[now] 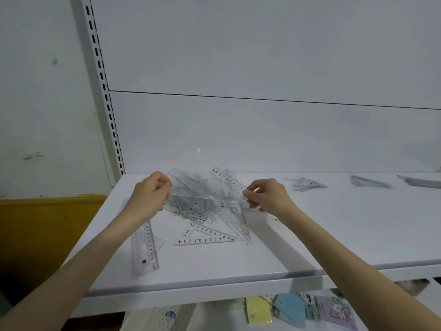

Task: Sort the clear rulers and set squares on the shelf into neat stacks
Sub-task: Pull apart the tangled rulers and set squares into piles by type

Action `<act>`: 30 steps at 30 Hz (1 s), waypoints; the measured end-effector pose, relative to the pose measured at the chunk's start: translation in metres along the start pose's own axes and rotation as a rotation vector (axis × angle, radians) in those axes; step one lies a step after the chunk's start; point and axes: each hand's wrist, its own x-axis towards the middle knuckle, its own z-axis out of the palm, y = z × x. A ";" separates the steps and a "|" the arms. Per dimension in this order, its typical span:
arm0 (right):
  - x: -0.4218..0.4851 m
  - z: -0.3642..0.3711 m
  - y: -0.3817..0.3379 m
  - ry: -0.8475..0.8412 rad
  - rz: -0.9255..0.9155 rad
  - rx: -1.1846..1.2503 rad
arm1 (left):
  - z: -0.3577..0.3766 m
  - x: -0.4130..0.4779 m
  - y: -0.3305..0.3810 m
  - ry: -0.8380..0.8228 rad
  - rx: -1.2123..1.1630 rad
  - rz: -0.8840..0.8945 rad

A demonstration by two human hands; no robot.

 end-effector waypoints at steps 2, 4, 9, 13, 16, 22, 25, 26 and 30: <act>-0.008 -0.006 -0.002 -0.026 -0.025 0.055 | 0.008 -0.002 0.003 -0.015 -0.014 0.015; -0.016 -0.011 -0.002 -0.006 -0.060 0.035 | 0.018 -0.005 0.006 -0.029 -0.029 0.024; -0.039 -0.023 0.008 0.008 -0.058 0.046 | 0.046 -0.007 0.008 -0.058 -0.092 0.023; -0.052 -0.042 0.029 0.024 -0.033 -0.009 | 0.073 -0.010 0.019 -0.086 -0.137 0.006; -0.060 -0.067 0.049 0.084 -0.048 -0.068 | 0.100 -0.012 0.036 -0.124 -0.166 0.021; -0.089 -0.147 0.102 0.205 -0.079 -0.142 | 0.180 -0.033 0.097 -0.155 -0.177 0.091; -0.106 -0.199 0.136 0.249 -0.085 -0.200 | 0.232 -0.051 0.131 -0.181 -0.186 0.106; -0.112 -0.216 0.148 0.264 -0.080 -0.223 | 0.250 -0.057 0.143 -0.194 -0.188 0.107; -0.128 -0.282 0.196 0.285 -0.077 -0.261 | 0.321 -0.082 0.188 -0.234 -0.217 0.081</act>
